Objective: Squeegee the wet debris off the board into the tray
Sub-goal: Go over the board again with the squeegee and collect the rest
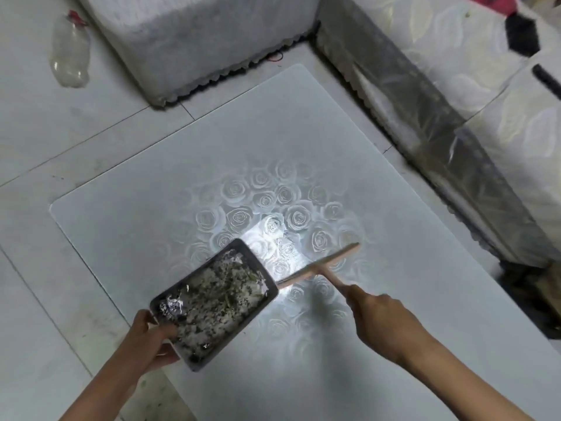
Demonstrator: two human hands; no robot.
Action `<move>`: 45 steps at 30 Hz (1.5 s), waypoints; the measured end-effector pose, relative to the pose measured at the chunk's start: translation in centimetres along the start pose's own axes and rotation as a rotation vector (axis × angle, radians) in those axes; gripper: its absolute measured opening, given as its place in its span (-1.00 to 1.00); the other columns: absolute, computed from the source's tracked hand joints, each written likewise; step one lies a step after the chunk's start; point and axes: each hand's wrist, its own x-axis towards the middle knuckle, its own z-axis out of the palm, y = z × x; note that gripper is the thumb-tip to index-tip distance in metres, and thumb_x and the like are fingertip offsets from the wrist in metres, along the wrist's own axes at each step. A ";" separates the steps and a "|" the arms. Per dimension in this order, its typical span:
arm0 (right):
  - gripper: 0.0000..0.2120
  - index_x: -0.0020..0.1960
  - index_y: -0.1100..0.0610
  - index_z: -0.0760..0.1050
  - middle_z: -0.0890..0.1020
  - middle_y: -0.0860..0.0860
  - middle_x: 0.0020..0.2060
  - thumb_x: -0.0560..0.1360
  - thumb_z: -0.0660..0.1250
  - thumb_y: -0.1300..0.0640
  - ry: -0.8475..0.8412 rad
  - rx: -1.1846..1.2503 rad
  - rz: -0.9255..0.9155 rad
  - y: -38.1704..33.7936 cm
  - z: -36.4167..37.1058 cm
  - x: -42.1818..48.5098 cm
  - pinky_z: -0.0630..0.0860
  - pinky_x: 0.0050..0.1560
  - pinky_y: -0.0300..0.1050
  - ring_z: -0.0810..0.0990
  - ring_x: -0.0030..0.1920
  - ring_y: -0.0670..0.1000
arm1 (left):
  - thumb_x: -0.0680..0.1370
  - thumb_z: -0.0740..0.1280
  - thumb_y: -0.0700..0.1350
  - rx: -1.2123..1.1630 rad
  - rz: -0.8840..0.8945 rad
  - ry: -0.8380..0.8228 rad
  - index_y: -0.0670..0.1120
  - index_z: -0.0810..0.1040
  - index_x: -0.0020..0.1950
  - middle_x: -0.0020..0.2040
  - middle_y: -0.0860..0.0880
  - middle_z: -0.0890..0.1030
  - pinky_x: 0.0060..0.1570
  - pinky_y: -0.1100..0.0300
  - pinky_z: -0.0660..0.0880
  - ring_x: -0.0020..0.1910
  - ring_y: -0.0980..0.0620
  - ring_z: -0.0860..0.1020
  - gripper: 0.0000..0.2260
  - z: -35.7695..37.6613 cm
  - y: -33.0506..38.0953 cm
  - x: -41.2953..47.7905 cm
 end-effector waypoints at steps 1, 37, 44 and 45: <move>-0.48 0.44 -0.31 0.08 0.58 0.07 -0.13 0.59 0.06 0.14 0.000 -0.025 0.006 -0.2 -1.0 0.4 0.36 -0.24 -0.07 0.54 -0.13 0.18 | 0.53 0.24 -0.39 0.007 0.002 -0.005 -0.23 0.34 0.13 -0.15 -0.26 0.57 -0.49 0.15 0.58 -0.32 -0.16 0.56 -0.78 -0.3 0.0 -0.3; -0.29 0.49 -0.35 -0.06 0.60 0.07 0.09 0.55 0.06 0.26 0.081 -0.143 -0.306 -13.2 -0.1 3.0 0.53 -0.15 0.00 0.52 -0.12 0.13 | 0.50 0.30 -0.38 -0.332 -0.152 0.123 -0.09 0.38 0.04 -0.08 -0.21 0.57 -0.37 0.06 0.58 -0.24 -0.19 0.58 -0.75 -6.9 -15.1 -2.4; -0.25 0.44 -0.39 -0.31 0.53 0.11 -0.27 0.57 0.02 0.23 -0.014 -0.145 -0.325 -8.4 7.4 -1.9 0.41 -0.24 -0.03 0.46 -0.29 0.15 | 0.51 0.27 -0.39 -0.465 -0.145 0.161 -0.16 0.35 0.29 0.11 -0.30 0.55 0.09 -0.12 0.49 -0.11 -0.26 0.59 -0.62 -6.6 -18.2 -3.5; -0.25 0.42 -0.43 -0.32 0.49 0.09 -0.32 0.58 0.02 0.21 -0.025 -0.138 -0.330 -7.0 7.9 -3.1 0.42 -0.26 -0.03 0.43 -0.35 0.13 | 0.51 0.27 -0.39 -0.477 -0.147 0.165 -0.16 0.35 0.30 0.13 -0.31 0.54 0.10 -0.13 0.49 -0.10 -0.27 0.58 -0.62 -6.6 -18.4 -3.7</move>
